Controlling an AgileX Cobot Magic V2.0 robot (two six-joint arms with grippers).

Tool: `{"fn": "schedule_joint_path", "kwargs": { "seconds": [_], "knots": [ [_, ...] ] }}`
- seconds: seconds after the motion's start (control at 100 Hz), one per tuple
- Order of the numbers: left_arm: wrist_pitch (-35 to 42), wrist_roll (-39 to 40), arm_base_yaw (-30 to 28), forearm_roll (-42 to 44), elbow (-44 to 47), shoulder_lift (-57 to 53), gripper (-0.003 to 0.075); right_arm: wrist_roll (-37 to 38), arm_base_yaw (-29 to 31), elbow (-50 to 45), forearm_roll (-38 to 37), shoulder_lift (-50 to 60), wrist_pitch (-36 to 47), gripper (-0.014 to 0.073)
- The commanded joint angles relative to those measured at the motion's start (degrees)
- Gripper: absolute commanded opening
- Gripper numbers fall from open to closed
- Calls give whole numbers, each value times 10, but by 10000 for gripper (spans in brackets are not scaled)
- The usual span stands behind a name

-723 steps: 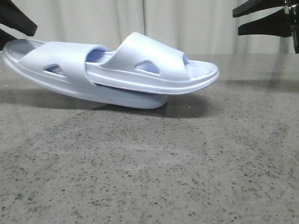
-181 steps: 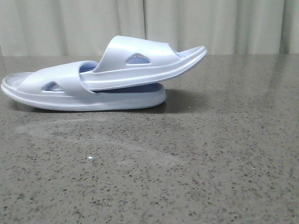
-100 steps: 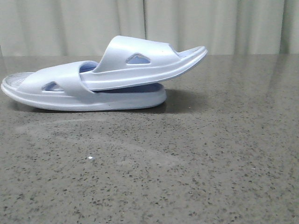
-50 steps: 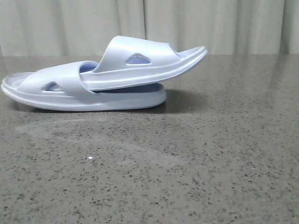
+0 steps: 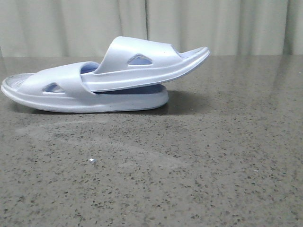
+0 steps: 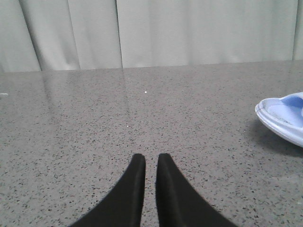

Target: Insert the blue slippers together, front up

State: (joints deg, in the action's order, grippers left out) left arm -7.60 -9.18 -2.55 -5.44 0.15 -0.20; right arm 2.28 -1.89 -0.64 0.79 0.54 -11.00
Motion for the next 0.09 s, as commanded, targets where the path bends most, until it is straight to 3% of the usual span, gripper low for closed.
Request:
{"fn": "schedule_joint_path", "kwargs": {
  "seconds": [0.0,0.08],
  "knots": [
    [44,4,-1,-7,5,-18,15,0,4,-12,-8,10,51,-89],
    [44,4,-1,-7,5,-18,15,0,4,-12,-8,10,51,-89]
  ]
}}
